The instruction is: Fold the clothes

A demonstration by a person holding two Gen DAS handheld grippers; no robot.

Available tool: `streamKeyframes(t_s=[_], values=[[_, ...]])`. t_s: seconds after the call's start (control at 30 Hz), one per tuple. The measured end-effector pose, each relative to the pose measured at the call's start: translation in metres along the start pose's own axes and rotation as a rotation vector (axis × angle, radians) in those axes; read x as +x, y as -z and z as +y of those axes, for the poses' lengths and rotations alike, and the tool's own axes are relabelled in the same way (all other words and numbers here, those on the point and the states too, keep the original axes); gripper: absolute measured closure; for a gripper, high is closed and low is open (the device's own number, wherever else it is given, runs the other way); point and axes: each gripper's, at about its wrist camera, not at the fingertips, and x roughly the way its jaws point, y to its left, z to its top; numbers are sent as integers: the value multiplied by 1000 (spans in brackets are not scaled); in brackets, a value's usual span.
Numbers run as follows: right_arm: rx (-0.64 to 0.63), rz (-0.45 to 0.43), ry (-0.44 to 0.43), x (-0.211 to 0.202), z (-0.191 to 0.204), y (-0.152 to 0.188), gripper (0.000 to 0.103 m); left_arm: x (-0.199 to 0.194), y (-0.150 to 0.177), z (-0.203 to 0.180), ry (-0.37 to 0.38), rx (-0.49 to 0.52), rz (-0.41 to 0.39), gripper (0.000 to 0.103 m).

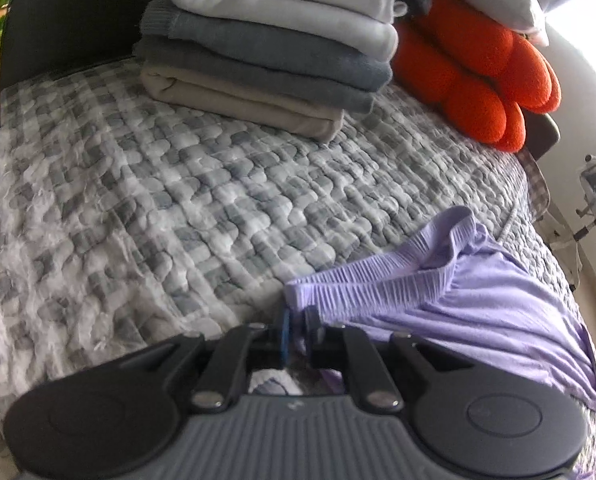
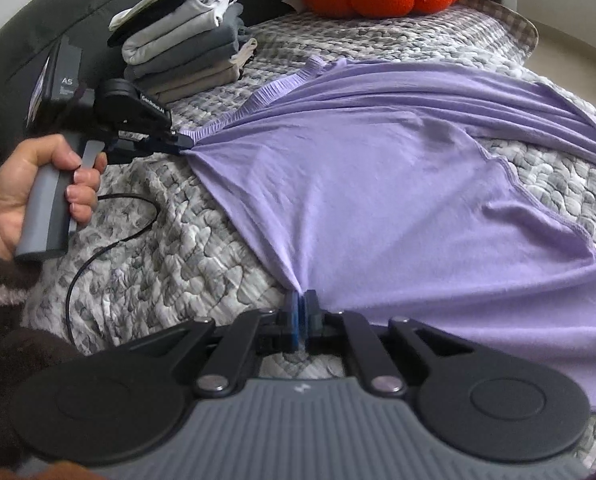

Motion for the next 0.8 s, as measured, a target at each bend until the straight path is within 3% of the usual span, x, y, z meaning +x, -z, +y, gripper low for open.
streamKeyframes(t_s=[0.13, 0.17, 0.2, 0.23, 0.3, 0.53, 0.8], values=[[10, -1, 3, 0, 0, -1, 86, -3, 0, 0, 18, -17, 8, 87], [10, -8, 6, -2, 0, -2, 77, -4, 0, 0, 24, -18, 7, 82], [10, -16, 9, -3, 0, -2, 62, -6, 0, -1, 30, -18, 6, 76], [10, -24, 11, -5, 0, -3, 57, -8, 0, -2, 33, -14, -3, 73], [16, -43, 17, -9, -2, -4, 56, -15, -1, -7, 38, 4, -25, 67], [66, -79, 48, -17, -17, -6, 56, -36, 1, -29, 83, 87, -88, 63], [123, -130, 104, -35, -39, -7, 56, -40, 8, -52, 146, 170, -71, 62]])
